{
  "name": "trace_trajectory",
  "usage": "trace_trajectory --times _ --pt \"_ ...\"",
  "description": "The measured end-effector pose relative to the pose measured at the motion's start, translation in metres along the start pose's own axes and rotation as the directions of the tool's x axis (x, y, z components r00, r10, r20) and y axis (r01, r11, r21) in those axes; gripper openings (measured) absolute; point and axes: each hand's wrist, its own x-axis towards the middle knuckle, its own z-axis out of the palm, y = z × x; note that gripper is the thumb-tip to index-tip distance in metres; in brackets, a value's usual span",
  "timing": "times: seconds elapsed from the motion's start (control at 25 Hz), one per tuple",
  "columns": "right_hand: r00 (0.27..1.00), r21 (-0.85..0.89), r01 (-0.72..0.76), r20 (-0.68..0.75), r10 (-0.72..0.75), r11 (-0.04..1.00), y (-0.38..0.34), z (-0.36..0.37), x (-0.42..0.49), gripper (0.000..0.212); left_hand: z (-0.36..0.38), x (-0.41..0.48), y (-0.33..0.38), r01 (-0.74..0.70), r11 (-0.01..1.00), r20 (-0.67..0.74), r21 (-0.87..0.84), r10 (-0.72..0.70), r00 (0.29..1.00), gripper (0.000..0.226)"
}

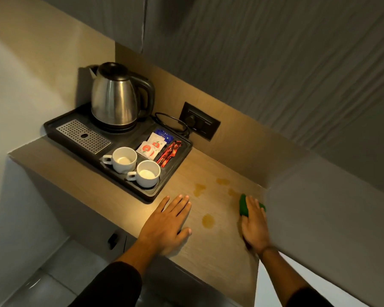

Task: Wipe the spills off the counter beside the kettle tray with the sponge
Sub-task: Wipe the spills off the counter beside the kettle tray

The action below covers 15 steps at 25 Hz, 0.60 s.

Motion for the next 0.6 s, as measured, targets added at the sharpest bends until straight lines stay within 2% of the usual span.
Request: trace_trajectory --times 0.04,0.08,0.2,0.28,0.36,0.44,0.48,0.52,0.6 --pt "0.999 -0.007 -0.051 0.007 0.051 0.999 -0.021 0.001 0.021 0.068 0.001 0.0 -0.001 0.001 1.0 -0.001 0.006 -0.001 1.0 0.076" --pt "1.0 -0.022 -0.023 0.017 0.023 0.999 -0.037 0.009 0.03 0.068 0.001 0.0 0.0 0.008 1.0 -0.002 0.007 -0.008 1.0 0.077" --pt "0.966 0.006 0.238 0.105 -0.238 0.971 -0.029 0.02 0.003 0.073 0.001 -0.001 0.001 0.01 1.0 0.005 0.002 -0.01 1.0 0.078" --pt "0.953 0.015 0.28 0.116 -0.28 0.96 0.005 0.009 -0.019 0.076 0.001 0.0 0.001 0.019 1.0 0.008 0.002 -0.019 1.0 0.078" --pt "0.984 0.016 0.169 0.059 -0.17 0.985 0.011 0.001 0.009 0.072 -0.001 0.0 0.002 0.019 1.0 0.012 0.006 -0.019 1.0 0.078" --pt "1.0 0.009 -0.004 -0.012 0.004 1.0 -0.021 0.003 0.056 0.067 -0.004 -0.001 0.003 0.018 1.0 0.02 0.0 -0.018 1.0 0.078" --pt "1.0 0.003 -0.023 0.0 0.023 1.0 -0.043 0.01 0.068 0.066 -0.006 -0.001 0.003 0.02 1.0 0.024 -0.002 -0.02 1.0 0.078" --pt "0.999 -0.007 0.034 0.034 -0.034 0.999 -0.061 0.018 0.072 0.067 -0.007 0.0 0.004 0.021 1.0 0.028 -0.002 -0.021 0.999 0.078" --pt "0.959 0.015 0.248 0.136 -0.248 0.969 -0.063 0.027 0.058 0.072 -0.008 -0.001 0.005 0.019 1.0 0.031 -0.003 -0.018 0.999 0.078"
